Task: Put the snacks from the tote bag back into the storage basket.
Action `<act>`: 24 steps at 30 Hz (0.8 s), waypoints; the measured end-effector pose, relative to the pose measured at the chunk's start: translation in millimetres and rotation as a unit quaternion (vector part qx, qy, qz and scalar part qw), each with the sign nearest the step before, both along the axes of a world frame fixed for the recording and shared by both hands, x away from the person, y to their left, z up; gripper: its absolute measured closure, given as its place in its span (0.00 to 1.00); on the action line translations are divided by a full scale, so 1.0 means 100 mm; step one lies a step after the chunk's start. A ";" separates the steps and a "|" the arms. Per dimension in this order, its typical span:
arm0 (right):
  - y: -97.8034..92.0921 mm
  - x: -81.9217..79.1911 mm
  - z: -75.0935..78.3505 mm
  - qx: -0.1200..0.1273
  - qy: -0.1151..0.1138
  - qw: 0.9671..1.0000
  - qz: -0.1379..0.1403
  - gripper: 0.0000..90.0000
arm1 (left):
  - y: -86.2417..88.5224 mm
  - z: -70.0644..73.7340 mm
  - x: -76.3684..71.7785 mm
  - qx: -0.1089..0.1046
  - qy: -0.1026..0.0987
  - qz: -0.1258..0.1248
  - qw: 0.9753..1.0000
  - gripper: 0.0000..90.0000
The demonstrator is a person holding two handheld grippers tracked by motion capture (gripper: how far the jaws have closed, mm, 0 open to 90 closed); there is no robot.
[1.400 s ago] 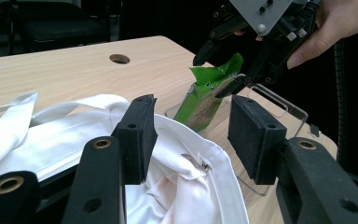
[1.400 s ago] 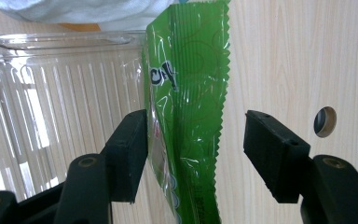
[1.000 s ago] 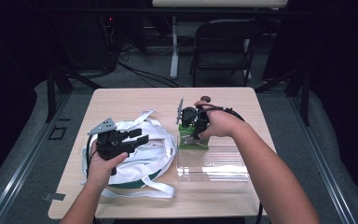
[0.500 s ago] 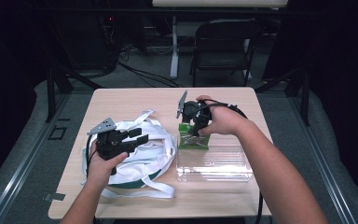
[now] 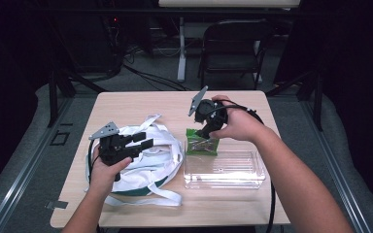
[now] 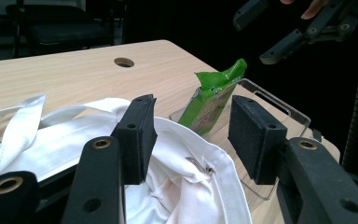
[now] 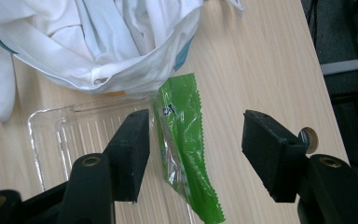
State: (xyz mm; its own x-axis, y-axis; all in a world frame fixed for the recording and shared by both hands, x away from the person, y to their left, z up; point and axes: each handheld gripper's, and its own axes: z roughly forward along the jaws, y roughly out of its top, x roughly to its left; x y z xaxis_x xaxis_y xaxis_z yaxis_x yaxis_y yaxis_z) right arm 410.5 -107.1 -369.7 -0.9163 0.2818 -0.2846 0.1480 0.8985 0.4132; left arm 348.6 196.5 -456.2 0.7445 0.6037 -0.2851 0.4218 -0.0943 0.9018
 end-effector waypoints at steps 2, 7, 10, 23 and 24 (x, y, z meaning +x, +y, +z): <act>-0.04 -0.02 0.00 0.007 -0.003 1.000 -0.006 0.47 | 0.00 0.00 0.00 0.000 0.000 0.000 1.000 0.56; -0.16 -0.07 0.02 0.043 -0.023 0.998 -0.050 0.48 | 0.00 0.00 0.00 0.001 0.000 0.002 1.000 0.56; -0.25 -0.10 0.04 0.059 -0.035 0.994 -0.080 0.48 | 0.00 0.00 0.01 -0.001 0.000 0.002 1.000 0.56; -0.52 -0.30 0.07 0.137 -0.043 0.977 -0.156 0.48 | 0.00 0.00 0.02 0.000 0.001 0.003 1.000 0.56; -0.53 -0.32 0.07 0.143 -0.042 0.976 -0.159 0.48 | 0.00 0.00 0.02 -0.001 0.001 0.003 1.000 0.56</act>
State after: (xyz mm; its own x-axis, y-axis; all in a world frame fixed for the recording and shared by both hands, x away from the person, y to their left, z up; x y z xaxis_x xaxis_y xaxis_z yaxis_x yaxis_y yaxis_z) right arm 378.3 -160.4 -363.1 -0.7469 0.6266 -0.2225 0.3554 0.6591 0.6628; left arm 351.0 196.2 -456.6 0.7399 0.6081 -0.2877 0.4244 -0.0902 0.9010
